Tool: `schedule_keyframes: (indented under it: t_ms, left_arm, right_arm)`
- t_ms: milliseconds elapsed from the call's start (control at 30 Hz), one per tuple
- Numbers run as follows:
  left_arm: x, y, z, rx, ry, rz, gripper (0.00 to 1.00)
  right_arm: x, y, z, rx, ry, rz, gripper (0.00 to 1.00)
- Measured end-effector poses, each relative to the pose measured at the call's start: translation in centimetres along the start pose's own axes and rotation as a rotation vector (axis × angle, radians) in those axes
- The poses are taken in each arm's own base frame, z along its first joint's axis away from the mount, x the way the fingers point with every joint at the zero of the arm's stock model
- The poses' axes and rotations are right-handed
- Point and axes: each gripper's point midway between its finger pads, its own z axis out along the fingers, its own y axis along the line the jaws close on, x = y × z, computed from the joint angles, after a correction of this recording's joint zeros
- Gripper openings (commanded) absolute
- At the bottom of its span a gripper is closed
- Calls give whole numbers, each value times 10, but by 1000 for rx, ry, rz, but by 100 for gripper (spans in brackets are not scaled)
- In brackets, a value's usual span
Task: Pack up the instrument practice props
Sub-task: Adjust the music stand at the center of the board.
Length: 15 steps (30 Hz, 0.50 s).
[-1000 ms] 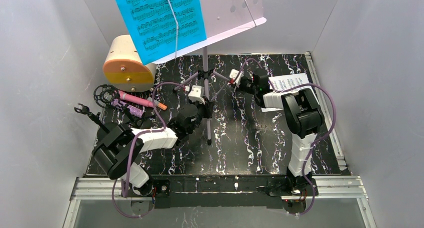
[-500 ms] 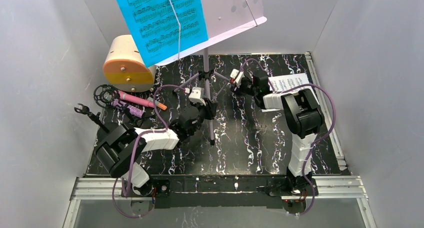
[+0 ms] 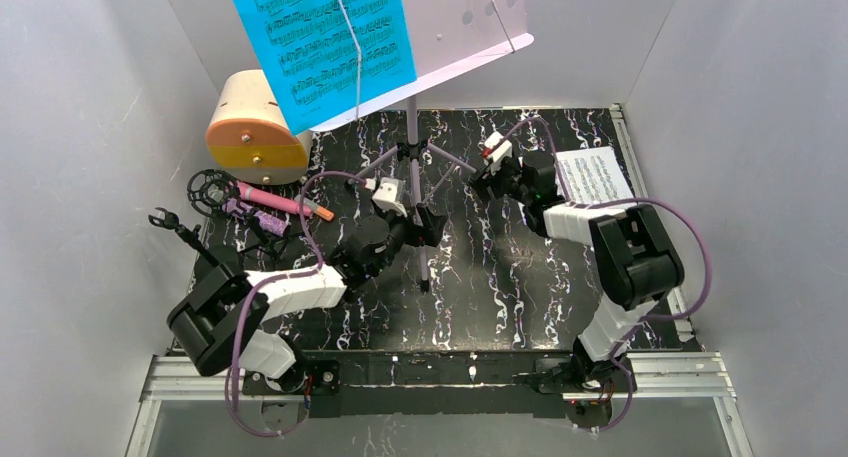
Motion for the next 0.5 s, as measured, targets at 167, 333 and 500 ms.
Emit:
schedule_keyframes:
  t_ms: [167,333,500]
  left_arm:
    - [-19,2,-9,12,-20,-16,85]
    - [-32,11,-19,25,-18,-70,86]
    - [-48,39,-34,-19,-32,-142,88]
  right_arm:
    - [-31,1,-28,60,-46,163,80]
    - [-63,27,-53,102,-75,317,80]
    - [-91,93,-65,65,-90,441,78]
